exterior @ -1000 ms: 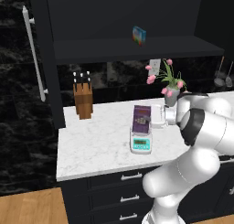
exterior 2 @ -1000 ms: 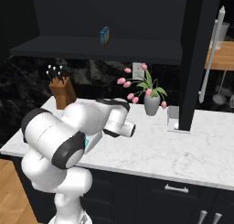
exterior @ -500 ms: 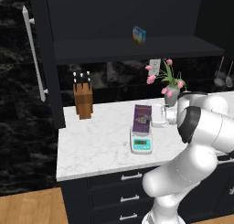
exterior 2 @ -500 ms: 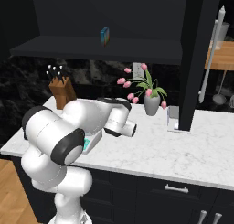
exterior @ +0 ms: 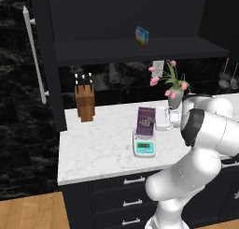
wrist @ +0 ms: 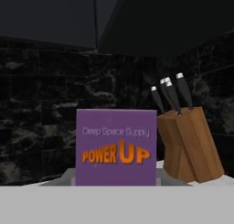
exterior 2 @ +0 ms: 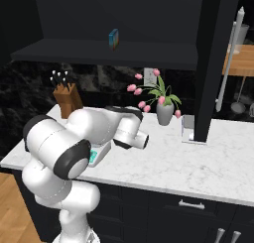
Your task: Pick the cereal and place it on the digital scale for weighing, and close the cabinet.
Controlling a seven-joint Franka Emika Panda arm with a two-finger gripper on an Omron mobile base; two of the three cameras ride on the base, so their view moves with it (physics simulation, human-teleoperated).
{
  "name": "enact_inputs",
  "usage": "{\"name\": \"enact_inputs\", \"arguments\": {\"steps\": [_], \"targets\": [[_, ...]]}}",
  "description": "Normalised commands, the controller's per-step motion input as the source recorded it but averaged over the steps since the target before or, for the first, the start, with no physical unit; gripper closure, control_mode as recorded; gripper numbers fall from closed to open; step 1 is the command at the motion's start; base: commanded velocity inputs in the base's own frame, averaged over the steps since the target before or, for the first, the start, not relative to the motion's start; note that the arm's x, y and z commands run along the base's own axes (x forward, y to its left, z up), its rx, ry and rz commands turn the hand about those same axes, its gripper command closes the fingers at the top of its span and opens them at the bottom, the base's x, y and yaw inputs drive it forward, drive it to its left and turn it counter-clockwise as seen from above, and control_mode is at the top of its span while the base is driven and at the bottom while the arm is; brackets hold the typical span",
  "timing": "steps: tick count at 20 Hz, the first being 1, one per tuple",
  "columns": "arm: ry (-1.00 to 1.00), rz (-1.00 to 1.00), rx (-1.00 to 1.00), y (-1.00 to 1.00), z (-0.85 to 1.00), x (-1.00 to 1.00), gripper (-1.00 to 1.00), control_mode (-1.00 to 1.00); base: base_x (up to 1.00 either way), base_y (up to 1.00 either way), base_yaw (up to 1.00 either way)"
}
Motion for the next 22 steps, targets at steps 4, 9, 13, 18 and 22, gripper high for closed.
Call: {"name": "enact_inputs", "arguments": {"steps": [4,9,13,18,22], "targets": [[0.0,0.0,0.0,0.0,0.0,-0.08,-1.0,-1.0,0.0,0.0,0.0],[-0.02,0.0,0.0,0.0,0.0,0.0,-1.0,-1.0,0.0,0.0,0.0],[-0.02,0.0,0.0,-0.01,0.0,0.0,-1.0,-1.0,0.0,0.0,0.0],[0.0,0.0,0.01,-0.33,0.0,-0.08,-1.0,-1.0,0.0,0.0,0.0],[0.0,0.0,0.01,-0.33,0.0,-0.15,-1.0,-1.0,0.0,0.0,0.0]]}}
